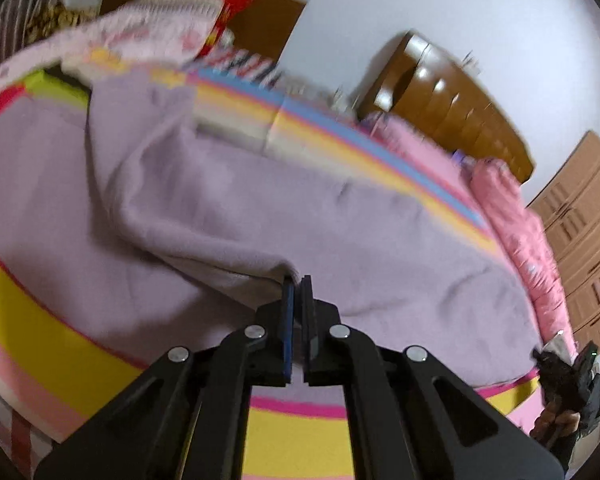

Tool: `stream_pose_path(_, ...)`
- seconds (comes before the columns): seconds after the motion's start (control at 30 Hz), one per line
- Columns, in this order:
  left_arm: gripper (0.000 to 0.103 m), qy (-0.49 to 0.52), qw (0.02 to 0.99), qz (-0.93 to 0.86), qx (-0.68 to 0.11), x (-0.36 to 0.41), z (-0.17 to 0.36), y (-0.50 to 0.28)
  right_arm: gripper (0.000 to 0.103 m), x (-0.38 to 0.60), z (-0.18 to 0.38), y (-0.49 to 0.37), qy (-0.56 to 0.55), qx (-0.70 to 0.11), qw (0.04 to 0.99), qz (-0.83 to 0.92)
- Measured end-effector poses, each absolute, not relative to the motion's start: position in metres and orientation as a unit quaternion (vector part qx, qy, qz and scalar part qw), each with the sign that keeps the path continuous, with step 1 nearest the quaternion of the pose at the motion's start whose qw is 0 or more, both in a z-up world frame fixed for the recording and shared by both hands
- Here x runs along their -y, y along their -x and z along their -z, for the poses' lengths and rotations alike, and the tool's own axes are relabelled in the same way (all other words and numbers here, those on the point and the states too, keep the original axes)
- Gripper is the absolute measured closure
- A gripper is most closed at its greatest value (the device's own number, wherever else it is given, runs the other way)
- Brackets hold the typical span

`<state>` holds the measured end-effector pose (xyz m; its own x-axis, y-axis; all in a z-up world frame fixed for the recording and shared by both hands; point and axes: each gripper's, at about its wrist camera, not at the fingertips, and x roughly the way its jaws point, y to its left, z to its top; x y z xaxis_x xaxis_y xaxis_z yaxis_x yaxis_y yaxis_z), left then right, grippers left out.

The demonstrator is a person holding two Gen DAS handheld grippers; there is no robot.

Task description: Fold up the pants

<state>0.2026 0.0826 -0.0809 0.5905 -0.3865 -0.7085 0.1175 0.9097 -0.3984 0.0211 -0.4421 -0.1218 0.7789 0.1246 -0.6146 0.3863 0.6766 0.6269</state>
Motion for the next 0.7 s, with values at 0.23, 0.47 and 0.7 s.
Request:
stream_pose_path(0.23,0.100,0.148,0.882,0.138,-0.426,-0.077,0.086,-0.196,0.090,0.439,0.106,-0.028,-0.363,-0.326,0.869,0.084)
stream_pose_path(0.47,0.100,0.149,0.882,0.130,-0.428,-0.075,0.094,-0.193,0.090,0.437,0.115,-0.026,-0.363,-0.326,0.868,0.090)
stream_pose_path(0.7,0.098,0.161,0.881,0.131,-0.426,-0.077,0.095,-0.192,0.091,0.431,0.110,-0.025,-0.344,-0.325,0.874,0.110)
